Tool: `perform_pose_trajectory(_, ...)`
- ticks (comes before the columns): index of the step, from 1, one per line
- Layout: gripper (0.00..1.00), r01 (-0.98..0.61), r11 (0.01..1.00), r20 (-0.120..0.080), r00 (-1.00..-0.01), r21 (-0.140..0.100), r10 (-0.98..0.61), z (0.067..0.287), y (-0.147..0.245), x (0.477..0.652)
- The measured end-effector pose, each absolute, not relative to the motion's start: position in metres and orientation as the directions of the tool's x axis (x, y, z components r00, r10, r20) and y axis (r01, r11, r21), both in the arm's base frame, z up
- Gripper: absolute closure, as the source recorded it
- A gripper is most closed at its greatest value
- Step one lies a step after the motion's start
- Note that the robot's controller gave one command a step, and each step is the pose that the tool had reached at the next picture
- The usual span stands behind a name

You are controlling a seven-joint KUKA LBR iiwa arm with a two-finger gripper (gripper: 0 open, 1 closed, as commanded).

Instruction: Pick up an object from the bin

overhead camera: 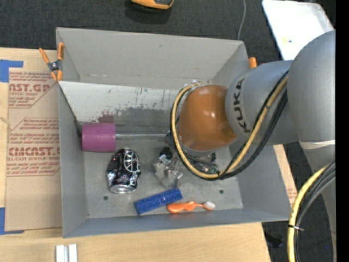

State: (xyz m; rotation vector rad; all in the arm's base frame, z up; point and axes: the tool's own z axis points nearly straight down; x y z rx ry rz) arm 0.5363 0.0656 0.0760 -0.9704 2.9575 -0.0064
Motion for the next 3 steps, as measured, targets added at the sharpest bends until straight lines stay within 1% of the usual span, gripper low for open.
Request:
perform_pose_trajectory(1, 1.0, -0.592, 0.806, -0.021, -0.806, -0.009, -0.592, 0.119, 0.066, 0.534)
perform_pose_trajectory(2, 1.0, -0.592, 0.806, -0.027, -0.806, -0.013, -0.592, 0.141, 0.066, 0.536)
perform_pose_trajectory(3, 1.0, -0.592, 0.806, -0.027, -0.806, -0.012, -0.592, 0.144, 0.067, 0.536)
